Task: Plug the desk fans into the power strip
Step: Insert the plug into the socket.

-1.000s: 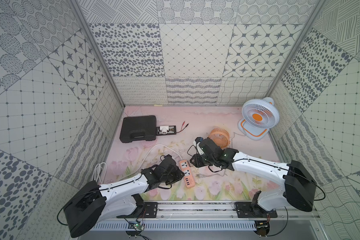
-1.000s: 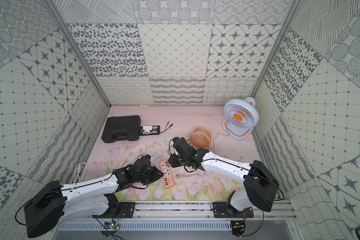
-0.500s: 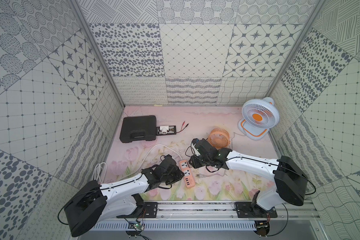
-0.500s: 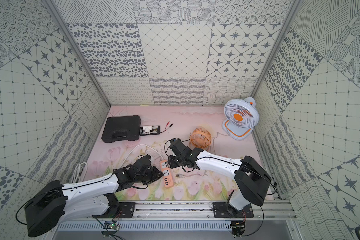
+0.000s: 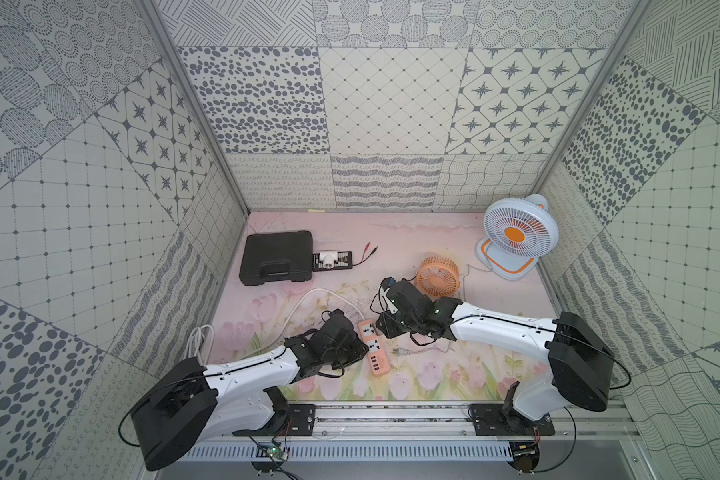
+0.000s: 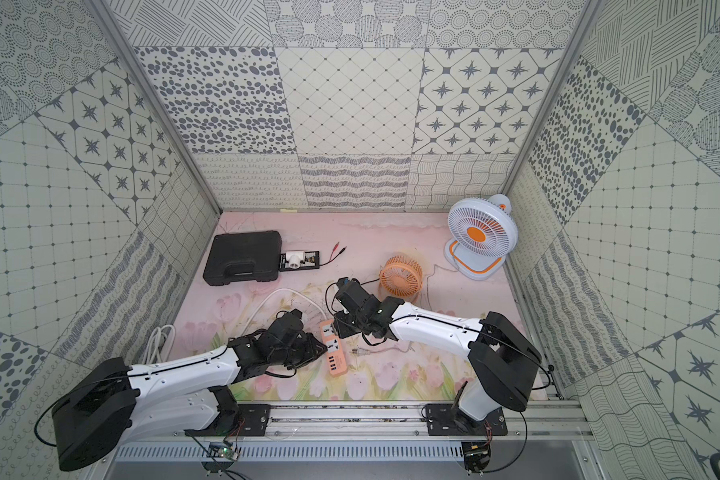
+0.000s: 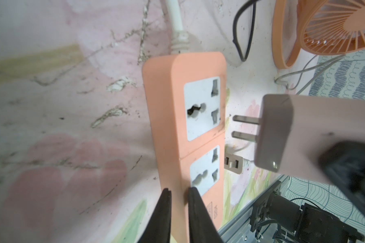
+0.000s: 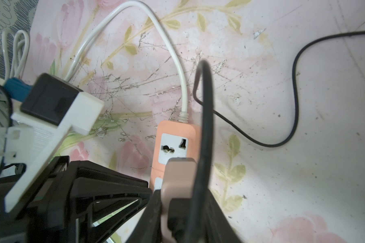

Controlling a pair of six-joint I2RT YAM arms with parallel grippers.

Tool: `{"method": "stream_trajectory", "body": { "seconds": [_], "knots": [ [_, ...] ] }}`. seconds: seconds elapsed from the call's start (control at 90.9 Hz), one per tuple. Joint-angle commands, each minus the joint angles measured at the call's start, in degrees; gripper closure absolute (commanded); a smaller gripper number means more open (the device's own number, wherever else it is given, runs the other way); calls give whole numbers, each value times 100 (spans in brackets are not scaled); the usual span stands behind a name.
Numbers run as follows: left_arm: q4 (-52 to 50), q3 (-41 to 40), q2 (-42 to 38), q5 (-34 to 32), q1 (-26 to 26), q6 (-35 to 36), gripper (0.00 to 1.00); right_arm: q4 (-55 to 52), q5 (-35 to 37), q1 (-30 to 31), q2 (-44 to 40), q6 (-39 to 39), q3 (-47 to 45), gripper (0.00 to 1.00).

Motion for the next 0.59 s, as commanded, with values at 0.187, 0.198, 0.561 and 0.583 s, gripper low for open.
{"method": "stream_trajectory", "body": {
  "seconds": [0.187, 0.198, 0.561, 0.583],
  "knots": [
    [73, -17, 67, -246, 32, -34, 82, 195, 165, 27, 280, -237, 391, 100],
    [76, -15, 71, -252, 35, -37, 82, 195, 169, 27, 287, -237, 396, 100],
    [54, -69, 92, -305, 36, -27, 85, 184, 212, 78, 487, -243, 381, 100],
    [64, -71, 93, -303, 38, -34, 85, 181, 223, 79, 498, -245, 382, 100]
  ]
}}
